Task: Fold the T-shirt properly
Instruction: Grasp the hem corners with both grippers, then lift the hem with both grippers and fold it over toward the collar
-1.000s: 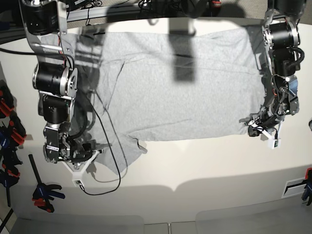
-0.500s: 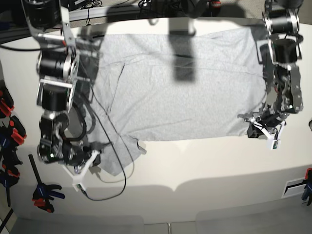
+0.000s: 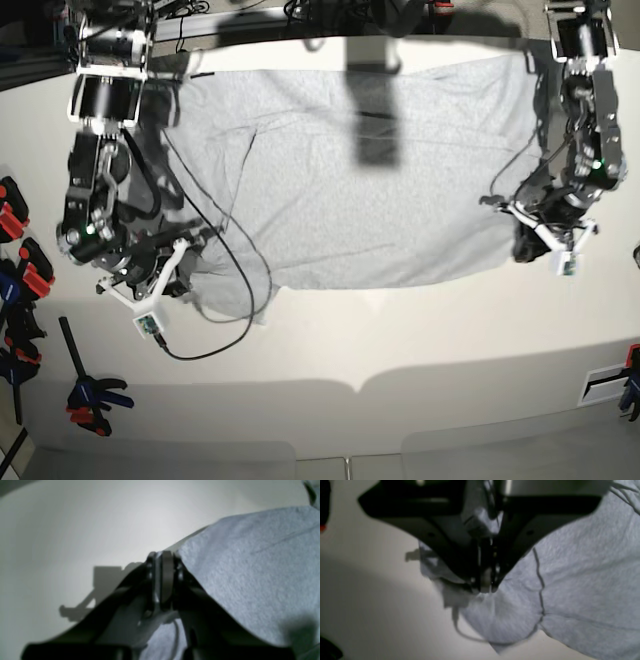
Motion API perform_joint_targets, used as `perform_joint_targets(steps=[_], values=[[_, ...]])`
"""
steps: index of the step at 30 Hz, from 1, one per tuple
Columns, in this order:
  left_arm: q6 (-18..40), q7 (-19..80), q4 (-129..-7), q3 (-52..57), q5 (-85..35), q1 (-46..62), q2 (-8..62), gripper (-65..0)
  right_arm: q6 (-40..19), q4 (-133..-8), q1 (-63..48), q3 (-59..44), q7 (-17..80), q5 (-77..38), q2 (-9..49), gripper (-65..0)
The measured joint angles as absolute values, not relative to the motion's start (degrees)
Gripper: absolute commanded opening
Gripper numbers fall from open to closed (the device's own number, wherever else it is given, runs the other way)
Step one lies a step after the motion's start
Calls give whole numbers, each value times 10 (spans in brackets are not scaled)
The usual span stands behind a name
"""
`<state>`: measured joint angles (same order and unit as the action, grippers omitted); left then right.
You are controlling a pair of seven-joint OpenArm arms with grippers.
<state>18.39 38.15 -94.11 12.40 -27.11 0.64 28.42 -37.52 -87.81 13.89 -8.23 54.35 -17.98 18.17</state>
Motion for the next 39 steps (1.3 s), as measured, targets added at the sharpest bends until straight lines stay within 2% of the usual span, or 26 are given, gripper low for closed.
perform_joint_targets(steps=[6,21,24,34,39], values=[[184,406,-1014,197,-293,76,284,-650,-375,-985,66,-142,568,-223,183,-650],[216,438,-1016,292,-377,188,284,-650,-384,-1182,-98,-285,624,-331,182,-650],[242,438,-1017,304,-401,208,284,-650,-385,-1198,-136,-306,629,-331,182,-650],[243,449,-1018,312,-431,274,281,-650,-384,-1201,-248,-323,635,-328,179,-650],[262,450,-1018,312,-433,284,271,-650,-389,-1201,-281,-323,631,-328,161,-650]])
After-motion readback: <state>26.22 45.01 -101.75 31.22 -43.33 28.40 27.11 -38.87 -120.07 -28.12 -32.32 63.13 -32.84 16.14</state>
